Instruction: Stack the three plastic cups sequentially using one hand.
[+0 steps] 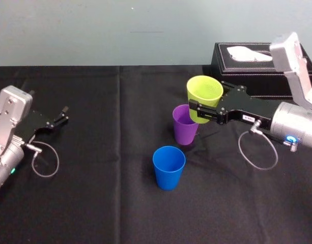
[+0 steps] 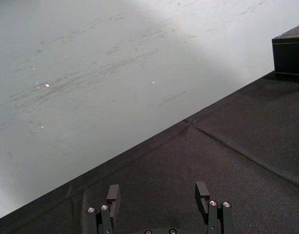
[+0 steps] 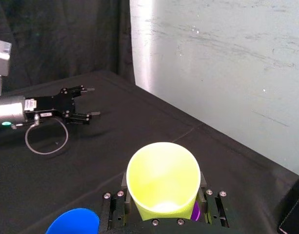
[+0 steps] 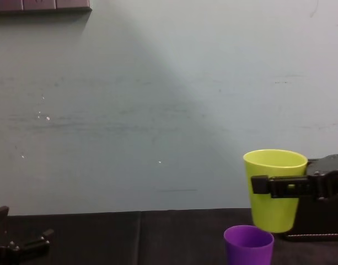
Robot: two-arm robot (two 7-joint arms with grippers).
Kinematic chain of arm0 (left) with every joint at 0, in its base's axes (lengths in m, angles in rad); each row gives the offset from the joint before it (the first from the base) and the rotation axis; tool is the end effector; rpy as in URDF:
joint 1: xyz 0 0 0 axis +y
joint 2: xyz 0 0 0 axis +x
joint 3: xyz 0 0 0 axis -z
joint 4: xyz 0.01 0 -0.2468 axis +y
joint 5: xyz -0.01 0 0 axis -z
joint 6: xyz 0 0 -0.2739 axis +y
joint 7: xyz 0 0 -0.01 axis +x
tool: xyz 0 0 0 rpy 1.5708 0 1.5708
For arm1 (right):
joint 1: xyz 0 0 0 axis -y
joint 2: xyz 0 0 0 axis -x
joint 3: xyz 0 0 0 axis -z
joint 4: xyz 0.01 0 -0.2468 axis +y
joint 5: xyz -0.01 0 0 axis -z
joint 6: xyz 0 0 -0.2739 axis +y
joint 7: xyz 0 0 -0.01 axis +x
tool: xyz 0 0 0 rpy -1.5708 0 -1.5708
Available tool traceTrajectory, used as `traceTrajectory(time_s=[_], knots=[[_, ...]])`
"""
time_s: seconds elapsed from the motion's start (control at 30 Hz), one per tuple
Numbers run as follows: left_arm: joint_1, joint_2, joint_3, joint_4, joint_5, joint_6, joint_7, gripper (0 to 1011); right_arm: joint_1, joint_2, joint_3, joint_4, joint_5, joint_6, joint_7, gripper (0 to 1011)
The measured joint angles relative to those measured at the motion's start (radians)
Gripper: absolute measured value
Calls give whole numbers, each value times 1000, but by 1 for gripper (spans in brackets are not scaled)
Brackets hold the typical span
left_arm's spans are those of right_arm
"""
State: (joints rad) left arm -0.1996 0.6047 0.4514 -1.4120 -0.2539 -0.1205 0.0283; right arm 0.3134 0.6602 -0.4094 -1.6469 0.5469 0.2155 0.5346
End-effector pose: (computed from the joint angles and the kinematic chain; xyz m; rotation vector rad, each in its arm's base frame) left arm 0.3181 0.0673 -0.2607 0.3044 -0.2851 1.2480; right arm 0.3359 -0.0522 -0.1640 -0.2063 -0.0313 -0.6916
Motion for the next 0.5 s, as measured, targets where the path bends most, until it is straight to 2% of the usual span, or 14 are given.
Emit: traceTrajectory(time_s=[0.17,0.5], knots=[[0,0,0,0,0,0,0,1011,56,-34,-34,62,-7,7,10,739],[0,0,0,0,0,0,0,1012,112,-78,-71,158,-7,-14,33,741]])
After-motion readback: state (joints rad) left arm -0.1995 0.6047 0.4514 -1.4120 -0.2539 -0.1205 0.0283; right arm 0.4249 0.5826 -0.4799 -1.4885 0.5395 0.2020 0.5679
